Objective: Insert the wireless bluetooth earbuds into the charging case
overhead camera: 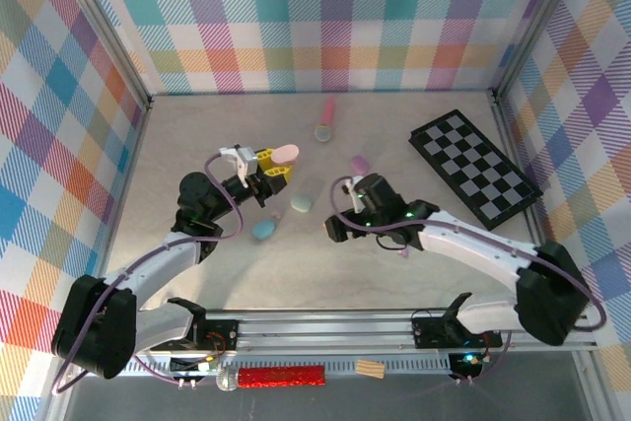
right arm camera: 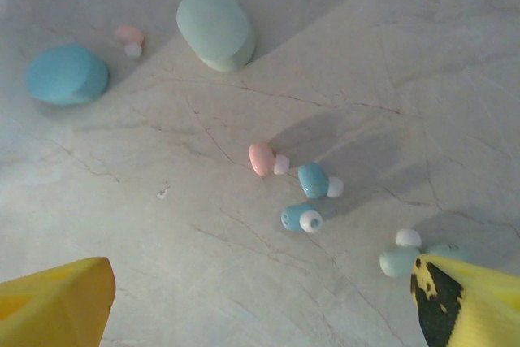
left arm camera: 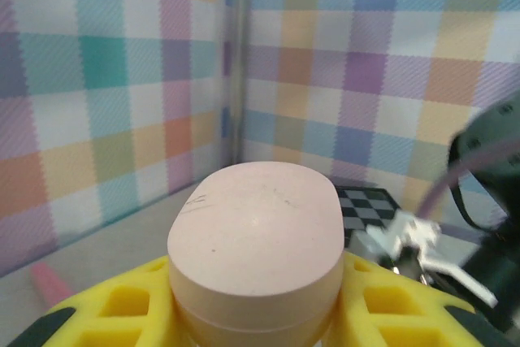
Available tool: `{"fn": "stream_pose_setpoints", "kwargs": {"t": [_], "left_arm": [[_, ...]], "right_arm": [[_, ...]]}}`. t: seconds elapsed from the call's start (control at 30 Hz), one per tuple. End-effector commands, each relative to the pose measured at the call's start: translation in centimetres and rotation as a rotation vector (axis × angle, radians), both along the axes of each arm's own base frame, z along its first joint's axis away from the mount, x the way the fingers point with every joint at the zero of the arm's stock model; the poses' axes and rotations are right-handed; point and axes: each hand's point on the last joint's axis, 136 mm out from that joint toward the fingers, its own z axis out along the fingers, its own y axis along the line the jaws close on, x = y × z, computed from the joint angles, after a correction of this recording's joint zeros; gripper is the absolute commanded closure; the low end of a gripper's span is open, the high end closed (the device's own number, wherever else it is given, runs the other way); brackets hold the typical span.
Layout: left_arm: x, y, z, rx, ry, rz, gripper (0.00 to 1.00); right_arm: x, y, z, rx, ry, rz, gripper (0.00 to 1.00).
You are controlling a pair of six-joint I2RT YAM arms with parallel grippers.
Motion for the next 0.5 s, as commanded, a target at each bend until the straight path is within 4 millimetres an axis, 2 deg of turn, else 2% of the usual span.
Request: {"fn": "stream_pose_setpoints", "kwargs": {"t": [0.0,0.23,0.37,0.47], "left_arm": [[0.6,1.8,1.5,-0.010,-0.032,0.085,0.65],[1.2,2.8,1.3,0.042,0.007,0.129,0.64],[1.3,2.7,0.9,0.056,0.006,0.127,0.63],[1.2,2.5,0.8,0.061,0.013,0.106,0.63]], "right_arm": [[1.3,0.6,-0.4,-0.159,-0.097,0.040,0.10],[2.2,2.3,-3.4,-0.407,-0.090,0.098,0.24],[2.2,3.2,-4.6,-0.406,-0.069,0.108,0.24],[2.0,3.5,-4.5,-0.358,-0.062,0.094,0.24]]}}
